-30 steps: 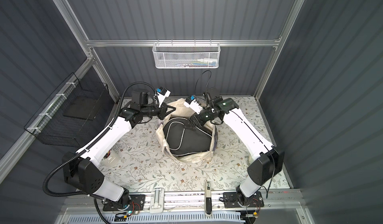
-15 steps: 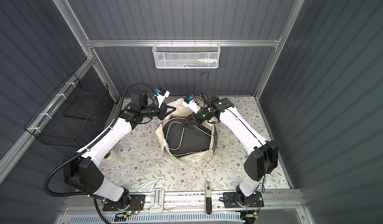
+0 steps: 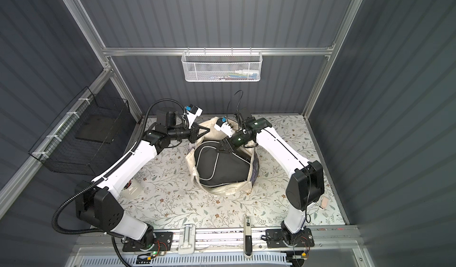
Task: Remove the ping pong set from the canvas bag
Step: Pick up the ping pong set from the canvas bag.
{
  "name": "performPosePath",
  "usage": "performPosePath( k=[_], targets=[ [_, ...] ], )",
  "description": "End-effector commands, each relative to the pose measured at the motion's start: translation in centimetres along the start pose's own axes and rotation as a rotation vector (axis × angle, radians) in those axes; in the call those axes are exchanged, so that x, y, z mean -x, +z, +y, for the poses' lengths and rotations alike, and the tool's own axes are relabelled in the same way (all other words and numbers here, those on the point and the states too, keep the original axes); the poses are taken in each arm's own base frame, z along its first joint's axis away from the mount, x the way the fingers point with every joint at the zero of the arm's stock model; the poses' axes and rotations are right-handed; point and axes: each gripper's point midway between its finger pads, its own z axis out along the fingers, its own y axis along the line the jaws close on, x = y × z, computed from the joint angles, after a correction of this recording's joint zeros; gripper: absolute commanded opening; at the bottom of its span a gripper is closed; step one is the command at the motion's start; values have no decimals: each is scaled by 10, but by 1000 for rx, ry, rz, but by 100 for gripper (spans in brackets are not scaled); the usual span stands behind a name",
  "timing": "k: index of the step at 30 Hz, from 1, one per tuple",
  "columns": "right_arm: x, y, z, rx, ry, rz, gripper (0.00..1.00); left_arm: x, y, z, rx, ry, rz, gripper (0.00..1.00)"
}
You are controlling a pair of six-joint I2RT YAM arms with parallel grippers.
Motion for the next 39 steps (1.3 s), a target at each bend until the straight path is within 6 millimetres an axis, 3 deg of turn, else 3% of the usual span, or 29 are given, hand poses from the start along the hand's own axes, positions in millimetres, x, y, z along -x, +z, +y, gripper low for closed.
performPosePath(
  k=[1, 6, 11, 20, 29, 31, 33, 39],
  targets=[
    [0, -20, 34, 72, -42, -28, 34, 59, -18, -23, -52, 159, -192, 0],
    [2, -43, 51, 58, -79, -63, 0, 57, -18, -12, 10, 131, -175, 0],
    [12, -67, 58, -18, -118, -122, 0, 48, -20, 10, 140, 90, -106, 0],
    [59, -133, 64, -240, -167, -316, 0, 35, -41, 31, 330, 81, -21, 0],
    [91, -205, 79, -381, -159, -497, 0, 26, -38, 28, 307, 92, -40, 0],
    [96, -222, 78, -415, -141, -534, 0, 30, -36, 23, 279, 102, -58, 0],
    [100, -241, 71, -480, -114, -573, 0, 15, -31, 25, 264, 86, -36, 0],
    [108, -295, 65, -571, -59, -694, 0, 15, -28, 21, 235, 94, -47, 0]
  ],
)
